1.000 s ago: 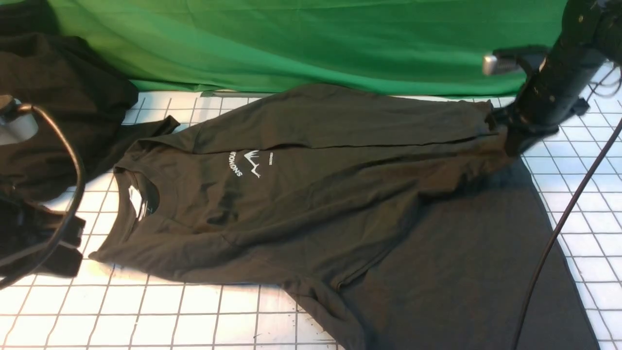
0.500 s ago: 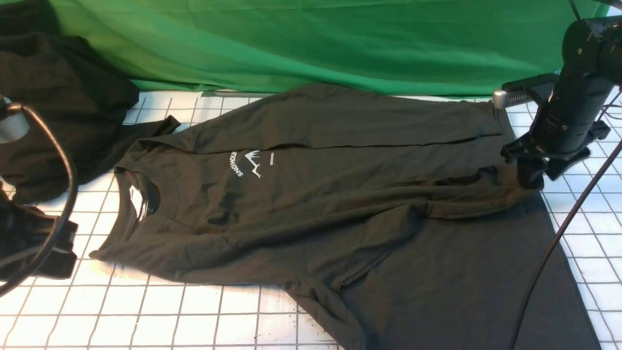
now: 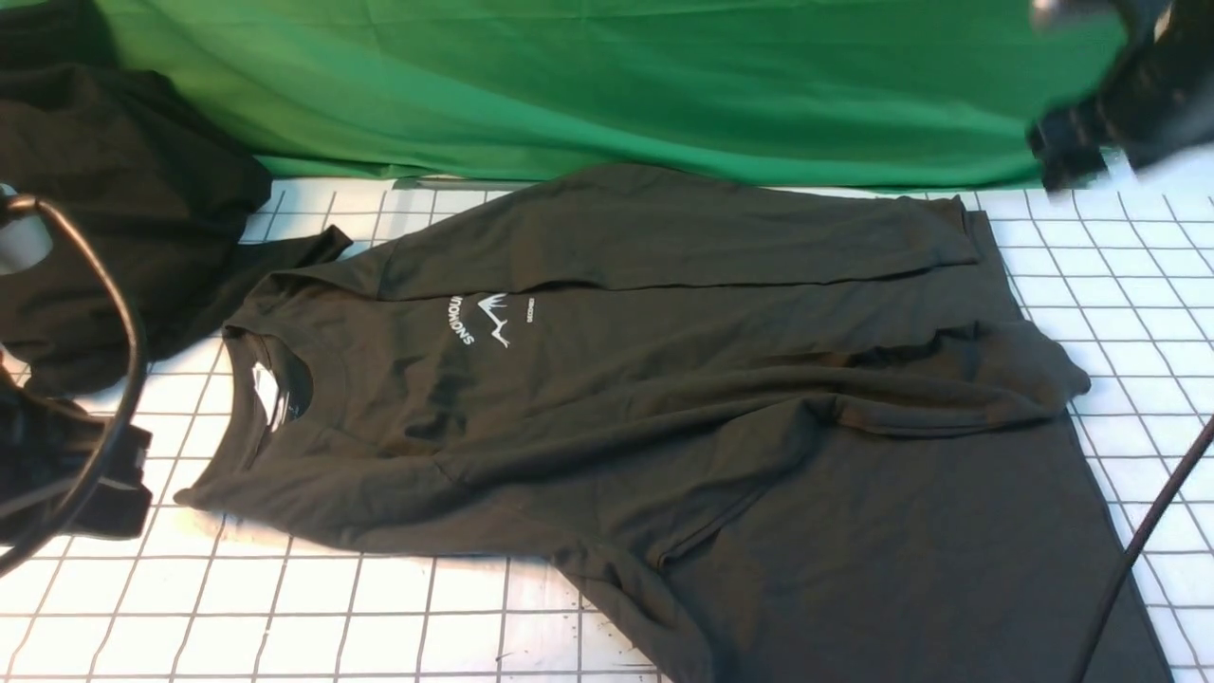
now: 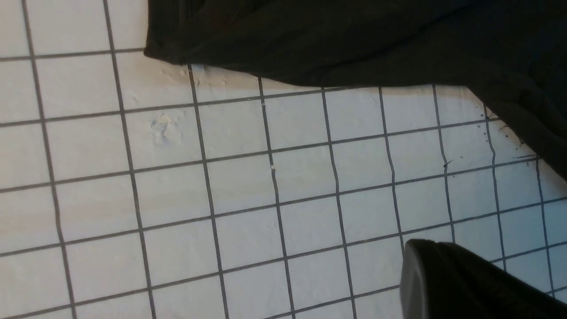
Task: Fold a long-sleeved shirt over a white checkered tablecloth.
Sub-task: 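Adjust the sleeve of the black T-shirt lying on the table with the right gripper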
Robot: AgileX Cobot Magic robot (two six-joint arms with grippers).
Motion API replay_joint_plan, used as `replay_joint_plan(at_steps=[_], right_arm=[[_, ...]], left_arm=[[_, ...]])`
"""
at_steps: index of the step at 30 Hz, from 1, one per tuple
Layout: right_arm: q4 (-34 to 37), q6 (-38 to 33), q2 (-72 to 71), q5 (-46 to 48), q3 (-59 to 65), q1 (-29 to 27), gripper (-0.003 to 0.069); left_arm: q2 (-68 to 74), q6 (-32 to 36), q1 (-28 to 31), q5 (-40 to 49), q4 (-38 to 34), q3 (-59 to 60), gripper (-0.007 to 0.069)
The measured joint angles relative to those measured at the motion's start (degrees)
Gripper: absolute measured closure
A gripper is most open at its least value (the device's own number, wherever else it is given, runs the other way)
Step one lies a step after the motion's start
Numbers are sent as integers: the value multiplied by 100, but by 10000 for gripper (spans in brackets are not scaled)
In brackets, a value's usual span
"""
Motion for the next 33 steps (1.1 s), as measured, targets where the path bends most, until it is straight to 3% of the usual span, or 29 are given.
replay_joint_plan(at_steps=[10, 22, 26, 27, 28, 30, 33], right_arm=[[142, 280, 1717, -1564, -420, 0, 144], [458, 452, 2245, -2363, -447, 0, 146], [561, 459, 2278, -2292, -459, 0, 262], [570, 454, 2278, -2204, -464, 0, 398], [570, 454, 2272, -2195, -465, 0, 415], [570, 448, 2260, -2022, -526, 0, 581], [570, 342, 2113, -1601, -653, 0, 640]], left_arm=[[0, 0, 0, 0, -15, 0, 620], [0, 8, 0, -41, -15, 0, 620], [0, 8, 0, -41, -10, 0, 620], [0, 8, 0, -41, -6, 0, 620], [0, 8, 0, -41, 1, 0, 620], [0, 8, 0, -47, 21, 0, 620], [0, 8, 0, -47, 23, 0, 620]])
